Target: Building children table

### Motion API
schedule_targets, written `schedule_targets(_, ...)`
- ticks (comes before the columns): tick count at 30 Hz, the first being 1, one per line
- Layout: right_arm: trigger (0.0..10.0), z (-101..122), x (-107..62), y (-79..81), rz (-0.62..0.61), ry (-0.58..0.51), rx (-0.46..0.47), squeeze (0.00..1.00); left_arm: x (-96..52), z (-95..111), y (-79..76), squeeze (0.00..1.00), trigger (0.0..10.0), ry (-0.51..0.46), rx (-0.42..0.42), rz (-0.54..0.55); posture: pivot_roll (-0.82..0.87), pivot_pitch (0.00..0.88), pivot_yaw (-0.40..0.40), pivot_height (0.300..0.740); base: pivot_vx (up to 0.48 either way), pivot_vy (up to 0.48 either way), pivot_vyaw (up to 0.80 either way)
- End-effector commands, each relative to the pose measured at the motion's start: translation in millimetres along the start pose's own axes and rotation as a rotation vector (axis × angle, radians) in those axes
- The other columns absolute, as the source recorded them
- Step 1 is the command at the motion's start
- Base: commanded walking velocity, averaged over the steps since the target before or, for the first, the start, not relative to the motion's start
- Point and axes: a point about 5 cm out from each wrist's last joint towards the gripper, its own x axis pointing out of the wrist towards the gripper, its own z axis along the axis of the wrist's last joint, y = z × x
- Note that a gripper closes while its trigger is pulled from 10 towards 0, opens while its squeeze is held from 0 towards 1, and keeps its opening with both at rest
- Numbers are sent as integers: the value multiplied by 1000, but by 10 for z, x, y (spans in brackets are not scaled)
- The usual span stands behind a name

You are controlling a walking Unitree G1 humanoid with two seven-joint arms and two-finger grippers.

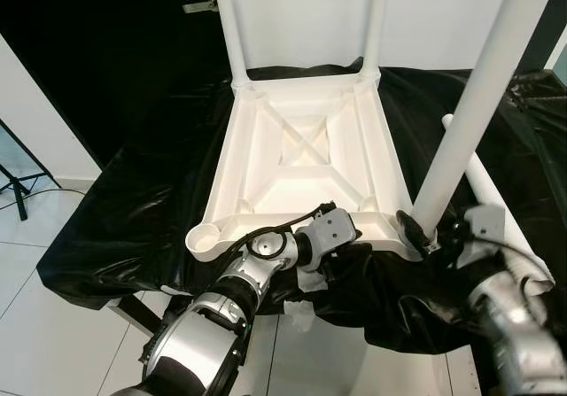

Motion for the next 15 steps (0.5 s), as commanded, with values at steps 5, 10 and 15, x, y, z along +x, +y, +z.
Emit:
schedule_targets(5, 0, -131, -5, 127, -246, 40, 127, 0, -26, -224, -121, 0, 10000, 107, -51, -17, -174, 0, 69, 740, 0, 0, 0)
schedule_targets(10, 0, -94, 47, 155, -305, -2, 109, 0, -11, -214, -130, 0, 10000, 105, -51, -21, -172, 0, 68, 740, 0, 0, 0)
schedule_targets(15, 0, -86, 60, 230, -319, -13, 92, 0, -2, -199, -119, 0, 10000, 103, -51, -16, -165, 0, 60, 740, 0, 0, 0)
